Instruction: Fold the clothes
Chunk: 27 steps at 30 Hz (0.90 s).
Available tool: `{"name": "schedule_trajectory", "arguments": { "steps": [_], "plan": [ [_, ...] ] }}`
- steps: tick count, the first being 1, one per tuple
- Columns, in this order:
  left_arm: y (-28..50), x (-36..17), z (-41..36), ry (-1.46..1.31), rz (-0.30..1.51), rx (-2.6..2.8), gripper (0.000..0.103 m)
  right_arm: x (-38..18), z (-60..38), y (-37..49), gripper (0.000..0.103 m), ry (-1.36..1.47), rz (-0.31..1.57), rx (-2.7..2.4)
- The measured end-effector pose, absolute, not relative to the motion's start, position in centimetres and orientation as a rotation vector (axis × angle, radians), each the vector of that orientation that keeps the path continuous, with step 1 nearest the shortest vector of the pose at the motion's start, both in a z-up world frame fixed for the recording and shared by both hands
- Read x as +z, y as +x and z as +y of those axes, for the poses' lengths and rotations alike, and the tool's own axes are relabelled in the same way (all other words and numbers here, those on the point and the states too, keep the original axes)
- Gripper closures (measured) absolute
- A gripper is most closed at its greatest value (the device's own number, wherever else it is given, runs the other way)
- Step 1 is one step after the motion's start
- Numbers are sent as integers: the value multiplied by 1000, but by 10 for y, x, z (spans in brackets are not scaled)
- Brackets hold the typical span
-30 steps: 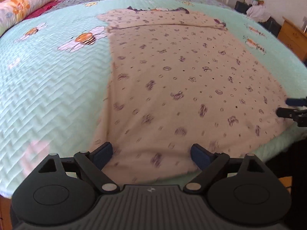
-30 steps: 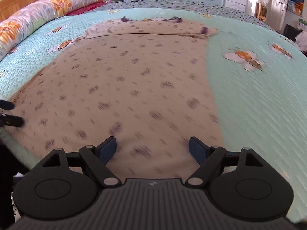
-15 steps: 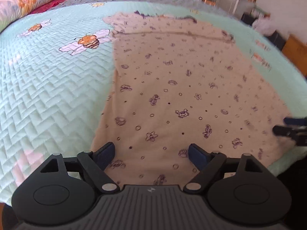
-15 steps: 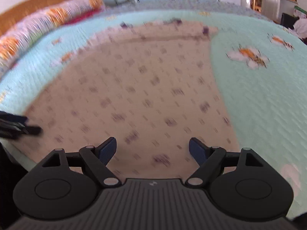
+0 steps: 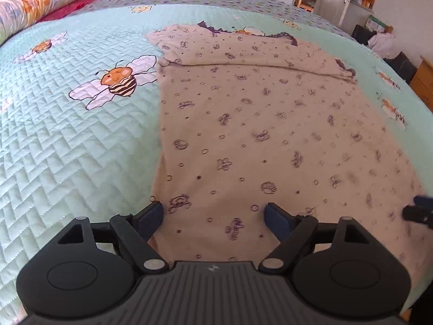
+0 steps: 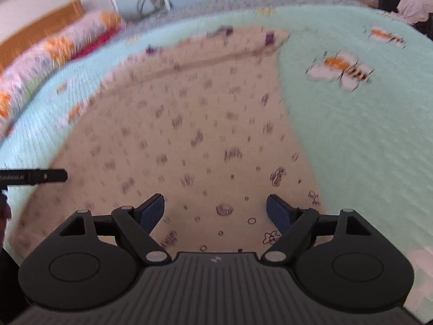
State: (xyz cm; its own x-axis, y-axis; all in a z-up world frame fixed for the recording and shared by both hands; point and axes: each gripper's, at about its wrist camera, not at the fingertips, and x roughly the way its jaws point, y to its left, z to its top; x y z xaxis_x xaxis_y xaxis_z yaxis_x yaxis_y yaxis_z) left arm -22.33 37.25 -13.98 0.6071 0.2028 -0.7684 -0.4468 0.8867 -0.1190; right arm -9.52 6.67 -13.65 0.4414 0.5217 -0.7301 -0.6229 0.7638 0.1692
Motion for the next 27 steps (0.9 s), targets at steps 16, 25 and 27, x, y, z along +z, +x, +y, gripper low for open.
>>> {"name": "schedule_trajectory", "arguments": {
  "steps": [16,25,27],
  "plan": [
    [-333,-130,371,-689,786,367,8,-149,-80,-83,21,513,1044,747],
    [-343,-144,396,-1048,681,312,7,-175,-95,-64,30,784,1128,760],
    [-344,-143,395,-1057,678,299,8,-173,-96,-64,31,777,1122,770]
  ]
}}
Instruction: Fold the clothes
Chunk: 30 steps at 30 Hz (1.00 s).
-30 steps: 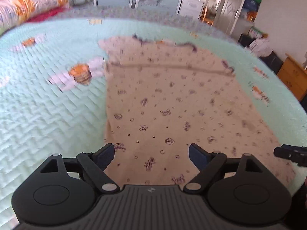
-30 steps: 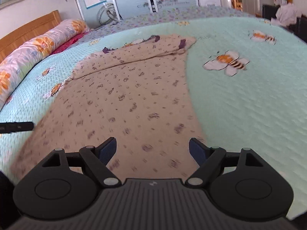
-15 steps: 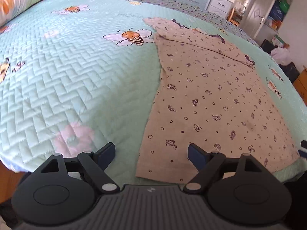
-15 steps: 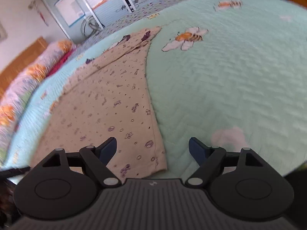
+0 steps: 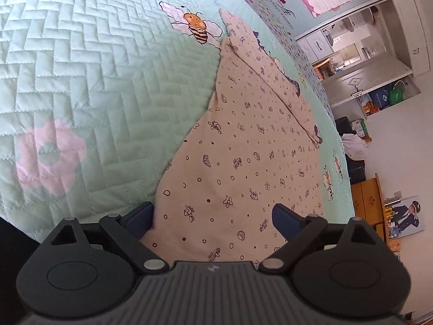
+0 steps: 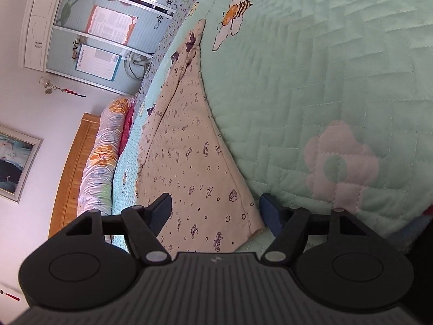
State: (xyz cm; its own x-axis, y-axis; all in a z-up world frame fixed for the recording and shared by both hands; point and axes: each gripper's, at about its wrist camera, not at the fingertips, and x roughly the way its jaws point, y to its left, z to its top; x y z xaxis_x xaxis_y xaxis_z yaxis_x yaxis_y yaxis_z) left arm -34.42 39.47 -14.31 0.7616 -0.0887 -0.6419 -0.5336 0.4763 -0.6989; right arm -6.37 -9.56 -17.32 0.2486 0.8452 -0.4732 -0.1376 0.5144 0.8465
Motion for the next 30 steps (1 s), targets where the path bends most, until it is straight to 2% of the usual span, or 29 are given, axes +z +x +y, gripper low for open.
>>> {"name": "schedule_trajectory", "arguments": {
  "steps": [4,6,9,11,12,13,14,15,16,17,19,30],
  "plan": [
    [-348,-147,397,-1086,669,274,11,-174,-108,-59,33,791,1120,780],
    [-347,-150,399,-1103,664,273,13,-176,-107,-55,38,779,1141,775],
    [-344,-152,402,-1123,666,281,22,-174,-95,-55,38,746,1151,789],
    [-344,-155,403,-1148,671,272,44,-176,-86,-57,38,740,1163,816],
    [-345,-158,403,-1163,675,267,49,-177,-84,-58,38,741,1166,822],
    [-346,-161,404,-1178,679,262,63,-178,-84,-59,43,749,1172,821],
    [-348,-164,404,-1193,685,260,78,-180,-84,-59,53,759,1181,819],
    [-349,-168,404,-1203,691,266,84,-184,-84,-60,60,769,1200,810],
    [-351,-170,404,-1208,691,271,90,-188,-84,-61,77,780,1223,799],
    [-354,-172,405,-1218,684,274,90,-191,-85,-62,91,785,1235,788],
    [-358,-174,406,-1241,669,276,93,-199,-88,-65,100,807,1247,766],
    [-366,-177,409,-1261,655,275,95,-199,-81,-71,100,815,1218,760]
  ]
}}
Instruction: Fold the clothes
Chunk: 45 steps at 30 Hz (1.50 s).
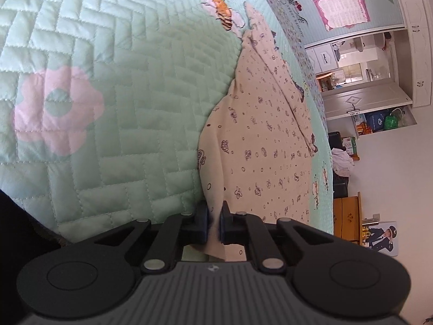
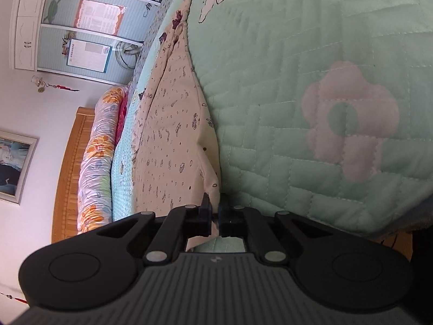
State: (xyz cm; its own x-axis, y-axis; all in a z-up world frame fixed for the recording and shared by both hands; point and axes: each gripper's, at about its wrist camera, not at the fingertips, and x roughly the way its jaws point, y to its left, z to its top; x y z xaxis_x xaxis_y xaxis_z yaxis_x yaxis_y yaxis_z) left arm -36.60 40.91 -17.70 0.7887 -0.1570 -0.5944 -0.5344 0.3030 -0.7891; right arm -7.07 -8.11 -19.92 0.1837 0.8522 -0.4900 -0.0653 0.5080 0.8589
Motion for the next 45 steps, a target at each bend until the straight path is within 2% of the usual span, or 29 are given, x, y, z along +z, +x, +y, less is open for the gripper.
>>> {"name": "schedule_trajectory", "arguments": {
  "steps": [5,19,26,35,45],
  "plan": [
    [-370,-180,409,-1282,644,279,94,-207,-86,-68,100,886,1223,759],
    [-381,-167,396,-1251,628,303,97,-175,-114,-86,101,885,1088,716],
    [-376,-141,402,-1258,534,276,98,-148,-104,-76,101,943,1014,748],
    [-338,-109,426,-1252,425,275,98,-114,-73,-34,101,977,969,759],
    [-234,-60,491,-1202,369,290,97,-76,-5,56,101,991,954,766]
  ]
}}
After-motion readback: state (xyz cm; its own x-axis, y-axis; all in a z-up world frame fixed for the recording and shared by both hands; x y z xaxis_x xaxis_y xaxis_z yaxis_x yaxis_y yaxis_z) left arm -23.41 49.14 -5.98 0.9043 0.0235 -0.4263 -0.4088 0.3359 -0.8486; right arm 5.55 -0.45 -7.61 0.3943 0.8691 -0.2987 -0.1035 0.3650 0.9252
